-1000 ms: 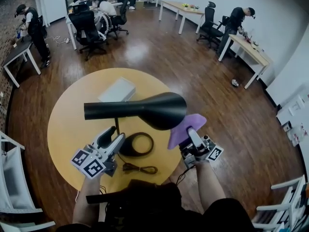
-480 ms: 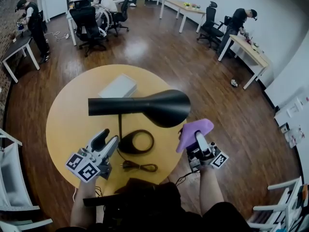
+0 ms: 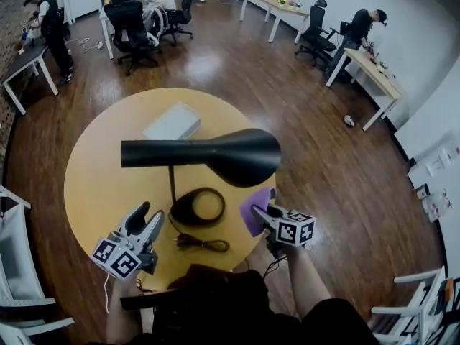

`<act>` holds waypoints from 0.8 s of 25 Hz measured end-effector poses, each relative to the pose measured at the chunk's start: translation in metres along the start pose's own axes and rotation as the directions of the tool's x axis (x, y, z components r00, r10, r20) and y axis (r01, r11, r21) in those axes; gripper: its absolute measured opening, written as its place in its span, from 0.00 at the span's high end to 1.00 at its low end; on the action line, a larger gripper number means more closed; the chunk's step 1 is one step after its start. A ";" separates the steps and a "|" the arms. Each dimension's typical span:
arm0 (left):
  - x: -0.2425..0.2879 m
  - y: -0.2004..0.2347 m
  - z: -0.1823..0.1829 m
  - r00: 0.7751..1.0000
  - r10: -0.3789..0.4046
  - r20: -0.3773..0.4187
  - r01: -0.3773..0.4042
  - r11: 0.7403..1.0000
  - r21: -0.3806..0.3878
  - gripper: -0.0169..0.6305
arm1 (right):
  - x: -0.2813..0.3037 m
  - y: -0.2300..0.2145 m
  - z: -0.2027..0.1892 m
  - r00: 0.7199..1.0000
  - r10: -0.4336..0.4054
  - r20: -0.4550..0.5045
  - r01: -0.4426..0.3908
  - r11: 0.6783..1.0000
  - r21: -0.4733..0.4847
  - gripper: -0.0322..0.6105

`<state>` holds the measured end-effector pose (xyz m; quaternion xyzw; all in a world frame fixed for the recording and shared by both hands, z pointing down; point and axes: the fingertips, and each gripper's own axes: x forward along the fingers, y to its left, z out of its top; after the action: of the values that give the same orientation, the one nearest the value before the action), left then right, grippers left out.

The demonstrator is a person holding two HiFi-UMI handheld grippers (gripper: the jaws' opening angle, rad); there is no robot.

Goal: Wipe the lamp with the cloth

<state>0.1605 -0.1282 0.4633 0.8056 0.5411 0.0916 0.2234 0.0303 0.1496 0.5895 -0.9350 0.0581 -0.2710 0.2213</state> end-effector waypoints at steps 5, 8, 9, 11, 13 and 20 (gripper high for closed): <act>-0.009 -0.001 -0.009 1.000 0.024 -0.009 -0.024 1.000 -0.017 0.63 | 0.024 0.010 -0.026 0.978 -0.101 -0.180 0.050 0.963 -0.264 0.70; -0.012 0.000 -0.010 0.999 0.035 -0.006 -0.035 0.999 -0.020 0.63 | 0.027 0.010 -0.028 0.971 -0.117 -0.209 0.058 0.961 -0.269 0.61; -0.012 0.000 -0.009 0.999 0.037 -0.003 -0.037 0.999 -0.020 0.63 | 0.026 0.011 -0.026 0.972 -0.114 -0.207 0.056 0.962 -0.266 0.61; -0.013 -0.001 -0.007 0.999 0.039 0.005 -0.039 0.999 -0.019 0.63 | 0.021 0.014 -0.019 0.978 -0.108 -0.181 0.058 0.963 -0.265 0.61; -0.014 0.000 -0.004 0.999 0.041 0.013 -0.041 0.999 -0.017 0.63 | 0.016 0.017 -0.009 0.984 -0.104 -0.142 0.063 0.962 -0.267 0.61; -0.020 0.000 0.015 0.998 0.046 0.046 -0.048 0.998 0.036 0.63 | -0.026 0.036 0.045 0.991 -0.043 0.128 0.069 0.977 -0.204 0.61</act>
<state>0.1583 -0.1501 0.4514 0.8240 0.5183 0.0686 0.2184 0.0328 0.1401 0.5275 -0.9691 0.0458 -0.2116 0.1178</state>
